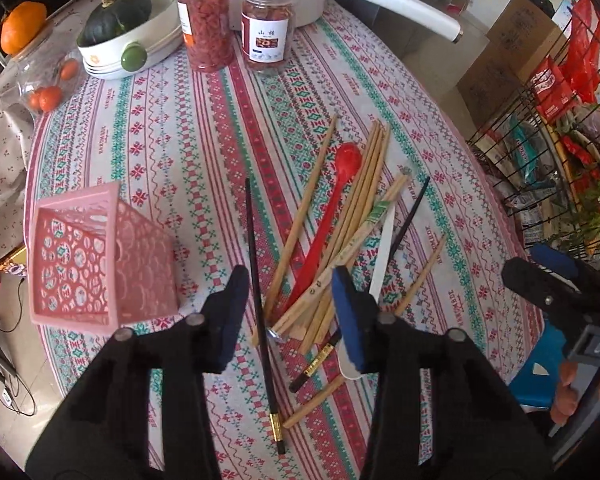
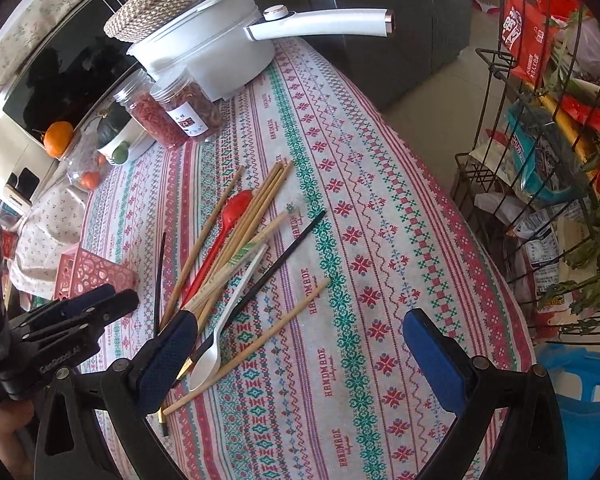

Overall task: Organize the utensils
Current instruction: 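Lower the left tool onto the black gold-tipped chopstick and close on it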

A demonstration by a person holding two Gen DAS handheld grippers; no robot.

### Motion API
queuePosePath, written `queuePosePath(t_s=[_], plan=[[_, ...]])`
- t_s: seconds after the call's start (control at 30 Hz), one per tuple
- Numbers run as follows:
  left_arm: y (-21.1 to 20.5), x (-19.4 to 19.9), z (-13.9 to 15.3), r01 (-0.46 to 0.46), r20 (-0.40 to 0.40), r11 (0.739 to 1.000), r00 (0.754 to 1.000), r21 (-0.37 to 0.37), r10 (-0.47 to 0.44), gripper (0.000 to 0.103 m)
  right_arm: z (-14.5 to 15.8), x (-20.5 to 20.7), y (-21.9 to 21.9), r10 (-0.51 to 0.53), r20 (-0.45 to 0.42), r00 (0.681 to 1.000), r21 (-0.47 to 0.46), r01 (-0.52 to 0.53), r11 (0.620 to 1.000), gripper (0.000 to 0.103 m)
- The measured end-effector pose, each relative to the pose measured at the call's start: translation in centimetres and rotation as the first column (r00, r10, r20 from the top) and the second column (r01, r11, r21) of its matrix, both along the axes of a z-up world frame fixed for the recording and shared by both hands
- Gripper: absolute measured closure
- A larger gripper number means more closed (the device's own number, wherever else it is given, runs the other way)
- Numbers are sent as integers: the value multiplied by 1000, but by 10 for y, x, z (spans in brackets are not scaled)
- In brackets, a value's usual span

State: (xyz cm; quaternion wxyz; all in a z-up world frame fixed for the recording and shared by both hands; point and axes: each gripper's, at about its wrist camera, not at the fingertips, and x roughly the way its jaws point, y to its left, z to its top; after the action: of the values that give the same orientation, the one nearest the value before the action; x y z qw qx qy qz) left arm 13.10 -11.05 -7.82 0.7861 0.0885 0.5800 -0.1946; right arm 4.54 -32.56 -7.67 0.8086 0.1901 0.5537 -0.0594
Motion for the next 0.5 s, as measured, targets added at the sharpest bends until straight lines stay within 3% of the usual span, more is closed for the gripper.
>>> queuePosePath(t_s=[0.33,0.43,0.5], plan=[[-24,33,-44,-17,3,975,1000,223,17,75,-14,10,-11,-10,-42,999,11,10,1000,0],[-23,40,-54,-27,-21,971,999,237,33,79,-16,12,-11,-5,-47,999,13,6,1000,0],[-20,42,-59,-23,-45,978,998,207,33,92,-19,13,-10,-3,-52,999,15,4,1000,0]])
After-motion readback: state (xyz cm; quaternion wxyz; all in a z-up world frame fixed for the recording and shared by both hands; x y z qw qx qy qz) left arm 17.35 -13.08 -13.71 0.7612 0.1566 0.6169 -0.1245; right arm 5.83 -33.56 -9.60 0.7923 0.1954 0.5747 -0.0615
